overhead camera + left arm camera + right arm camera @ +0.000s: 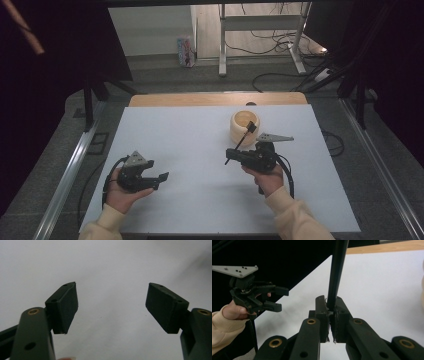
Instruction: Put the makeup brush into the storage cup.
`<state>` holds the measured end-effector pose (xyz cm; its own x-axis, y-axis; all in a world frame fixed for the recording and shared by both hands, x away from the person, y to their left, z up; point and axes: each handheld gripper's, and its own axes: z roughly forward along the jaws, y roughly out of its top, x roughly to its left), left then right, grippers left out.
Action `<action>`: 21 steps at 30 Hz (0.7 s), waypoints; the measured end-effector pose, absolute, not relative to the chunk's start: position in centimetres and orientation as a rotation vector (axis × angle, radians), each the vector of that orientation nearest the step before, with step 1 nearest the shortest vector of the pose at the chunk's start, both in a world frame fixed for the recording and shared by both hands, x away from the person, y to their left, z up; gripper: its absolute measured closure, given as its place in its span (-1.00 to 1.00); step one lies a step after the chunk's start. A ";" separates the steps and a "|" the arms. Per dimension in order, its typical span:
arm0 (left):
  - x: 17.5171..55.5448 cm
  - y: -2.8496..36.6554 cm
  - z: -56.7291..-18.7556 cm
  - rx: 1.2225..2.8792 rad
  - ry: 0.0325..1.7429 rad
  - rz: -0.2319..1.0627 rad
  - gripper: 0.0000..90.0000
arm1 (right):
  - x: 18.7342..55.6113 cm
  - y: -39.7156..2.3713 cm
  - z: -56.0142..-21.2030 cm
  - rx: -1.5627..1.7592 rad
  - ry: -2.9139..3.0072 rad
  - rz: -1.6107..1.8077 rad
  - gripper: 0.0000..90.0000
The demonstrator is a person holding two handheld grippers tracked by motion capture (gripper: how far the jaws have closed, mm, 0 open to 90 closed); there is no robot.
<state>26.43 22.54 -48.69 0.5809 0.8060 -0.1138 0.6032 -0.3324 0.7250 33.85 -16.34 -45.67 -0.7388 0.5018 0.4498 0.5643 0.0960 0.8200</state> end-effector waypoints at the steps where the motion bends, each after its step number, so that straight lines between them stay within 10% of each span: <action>1: 26.4 22.7 -48.7 2.058 1.120 0.346 -0.40 | 33.9 -16.4 -45.6 -1.111 -2.285 -1.759 0.87; 21: 25.1 24.7 -49.5 2.068 1.164 0.369 -0.41 | 34.7 -17.6 -44.2 -1.134 -2.276 -1.822 0.87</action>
